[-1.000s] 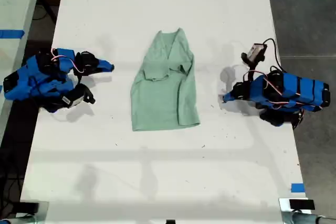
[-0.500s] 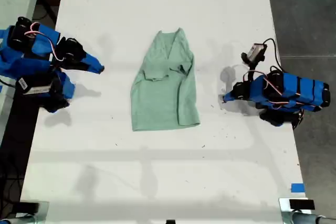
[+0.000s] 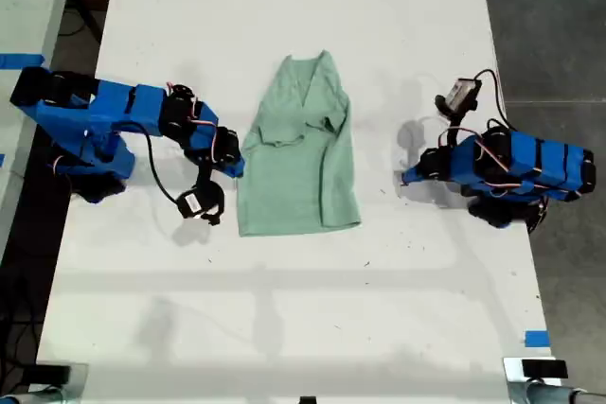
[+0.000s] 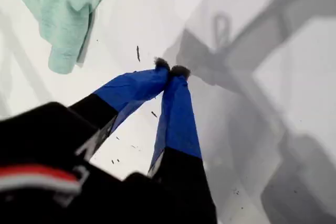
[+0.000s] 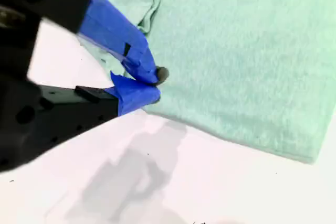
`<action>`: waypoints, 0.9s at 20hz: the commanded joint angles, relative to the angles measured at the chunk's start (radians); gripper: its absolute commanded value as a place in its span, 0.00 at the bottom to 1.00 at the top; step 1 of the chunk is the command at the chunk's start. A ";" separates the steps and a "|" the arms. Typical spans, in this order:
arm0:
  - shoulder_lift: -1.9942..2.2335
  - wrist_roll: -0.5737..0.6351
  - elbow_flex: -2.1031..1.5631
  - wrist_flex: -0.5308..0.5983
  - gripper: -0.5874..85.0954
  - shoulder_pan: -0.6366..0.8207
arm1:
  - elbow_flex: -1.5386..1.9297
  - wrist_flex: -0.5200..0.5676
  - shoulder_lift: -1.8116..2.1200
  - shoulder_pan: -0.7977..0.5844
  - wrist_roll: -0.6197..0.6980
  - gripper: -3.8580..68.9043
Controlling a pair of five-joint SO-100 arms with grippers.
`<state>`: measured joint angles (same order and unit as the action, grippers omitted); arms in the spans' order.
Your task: Fold t shirt
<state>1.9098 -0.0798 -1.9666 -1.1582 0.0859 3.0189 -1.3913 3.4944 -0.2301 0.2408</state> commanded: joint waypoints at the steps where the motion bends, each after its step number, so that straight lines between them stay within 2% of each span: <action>1: 0.037 -0.015 -0.106 0.129 0.00 0.012 | 0.011 -0.006 0.011 0.009 -0.006 0.07; 3: 0.029 -0.029 -0.169 0.190 0.03 0.009 | 0.011 -0.005 0.011 0.008 -0.005 0.07; 6: -0.011 -0.037 -0.206 0.250 0.15 -0.003 | 0.011 -0.005 0.011 0.008 -0.006 0.07; 8: -0.043 -0.031 -0.204 0.275 0.17 -0.014 | 0.011 -0.005 0.011 0.009 -0.008 0.07; 12: -0.109 -0.035 -0.186 0.298 0.17 -0.034 | 0.011 -0.005 0.011 0.009 -0.008 0.07; 15: -0.130 -0.080 -0.183 0.250 0.16 -0.038 | 0.011 -0.005 0.011 0.009 -0.008 0.07; 18: -0.202 -0.075 -0.156 0.241 0.15 -0.032 | 0.011 -0.005 0.011 0.009 -0.006 0.07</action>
<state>1.7303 -0.1473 -2.1737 -0.9112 0.0614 3.0189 -1.3913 3.4944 -0.2301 0.2408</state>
